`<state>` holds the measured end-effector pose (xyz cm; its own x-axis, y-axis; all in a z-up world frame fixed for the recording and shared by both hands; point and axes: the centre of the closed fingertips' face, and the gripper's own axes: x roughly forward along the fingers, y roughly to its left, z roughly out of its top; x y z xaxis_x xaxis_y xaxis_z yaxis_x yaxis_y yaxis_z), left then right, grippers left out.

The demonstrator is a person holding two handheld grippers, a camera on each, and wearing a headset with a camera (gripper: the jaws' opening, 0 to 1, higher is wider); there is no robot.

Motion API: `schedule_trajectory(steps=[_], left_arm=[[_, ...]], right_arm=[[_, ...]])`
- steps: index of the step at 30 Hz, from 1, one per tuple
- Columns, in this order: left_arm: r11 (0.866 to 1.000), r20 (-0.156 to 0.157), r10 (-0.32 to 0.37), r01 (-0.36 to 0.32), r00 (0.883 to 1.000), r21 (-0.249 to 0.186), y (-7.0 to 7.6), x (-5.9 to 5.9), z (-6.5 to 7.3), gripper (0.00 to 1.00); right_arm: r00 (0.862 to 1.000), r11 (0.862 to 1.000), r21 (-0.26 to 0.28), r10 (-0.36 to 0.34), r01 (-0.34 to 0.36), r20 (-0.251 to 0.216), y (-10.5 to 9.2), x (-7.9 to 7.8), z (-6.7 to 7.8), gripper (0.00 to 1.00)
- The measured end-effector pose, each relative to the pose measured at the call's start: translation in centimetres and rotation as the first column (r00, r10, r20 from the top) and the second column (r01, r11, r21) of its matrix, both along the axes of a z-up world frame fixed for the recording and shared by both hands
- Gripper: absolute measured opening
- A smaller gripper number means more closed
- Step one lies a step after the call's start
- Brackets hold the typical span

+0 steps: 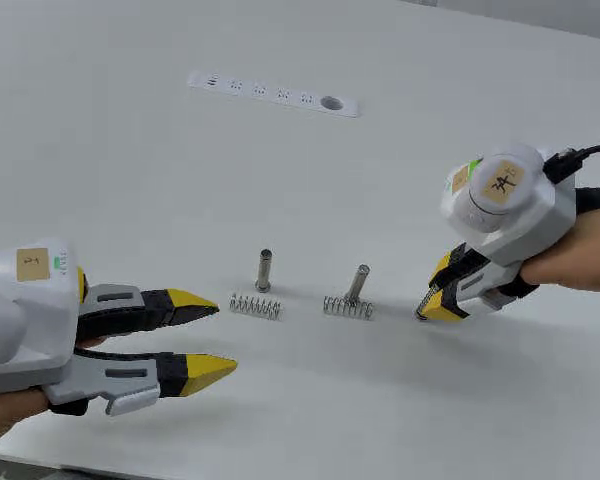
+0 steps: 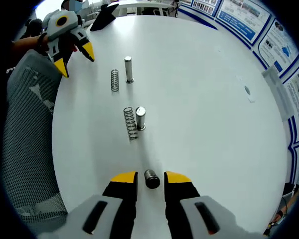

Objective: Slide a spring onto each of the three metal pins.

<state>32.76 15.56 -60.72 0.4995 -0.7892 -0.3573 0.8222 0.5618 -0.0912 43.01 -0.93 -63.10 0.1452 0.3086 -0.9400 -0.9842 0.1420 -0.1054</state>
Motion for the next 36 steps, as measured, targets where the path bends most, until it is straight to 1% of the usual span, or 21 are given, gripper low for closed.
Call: schedule_trajectory(steps=[2,5,8,10,18,24,27,33,36], left_arm=[[1.0,-0.001,-0.004,0.004,1.0,0.001,-0.1,-0.1,-0.1,0.35],[1.0,0.001,-0.006,0.006,1.0,0.0,-0.1,-0.1,0.0,0.35],[1.0,0.007,-0.006,0.006,1.0,-0.003,-0.1,0.0,0.2,0.35],[1.0,0.008,-0.006,0.006,1.0,-0.003,-0.1,0.1,0.3,0.35],[1.0,0.007,-0.003,0.003,1.0,-0.005,0.1,-0.1,0.3,0.34],[1.0,0.004,0.002,-0.002,1.0,-0.005,0.2,0.0,0.3,0.34],[1.0,0.005,0.007,-0.007,1.0,-0.008,0.3,0.1,0.4,0.33],[1.0,-0.001,0.013,-0.013,1.0,-0.007,0.4,-0.1,0.3,0.33],[1.0,-0.002,0.017,-0.017,1.0,-0.006,0.5,-0.1,0.3,0.33]], right_arm=[[1.0,1.0,0.006,0.012,-0.012,0.01,0.4,-0.1,0.4,0.22],[0.999,0.999,0.029,0.028,-0.028,0.024,1.3,-0.1,0.9,0.22],[0.999,0.998,0.061,0.033,-0.033,0.009,2.4,-0.5,1.1,0.21],[0.999,0.997,0.07,0.038,-0.038,0.005,3.0,-0.6,0.9,0.21],[0.998,0.996,0.069,0.064,-0.062,-0.024,4.5,-1.0,-1.2,0.17],[0.995,0.994,0.072,0.089,-0.086,-0.038,5.5,-1.2,-2.1,0.15],[0.995,0.993,0.073,0.094,-0.091,-0.042,5.8,-1.1,-2.5,0.15],[0.993,0.993,0.066,0.101,-0.097,-0.056,5.9,-1.2,-3.4,0.13],[0.993,0.993,0.064,0.105,-0.102,-0.058,5.9,-1.3,-3.6,0.12]])
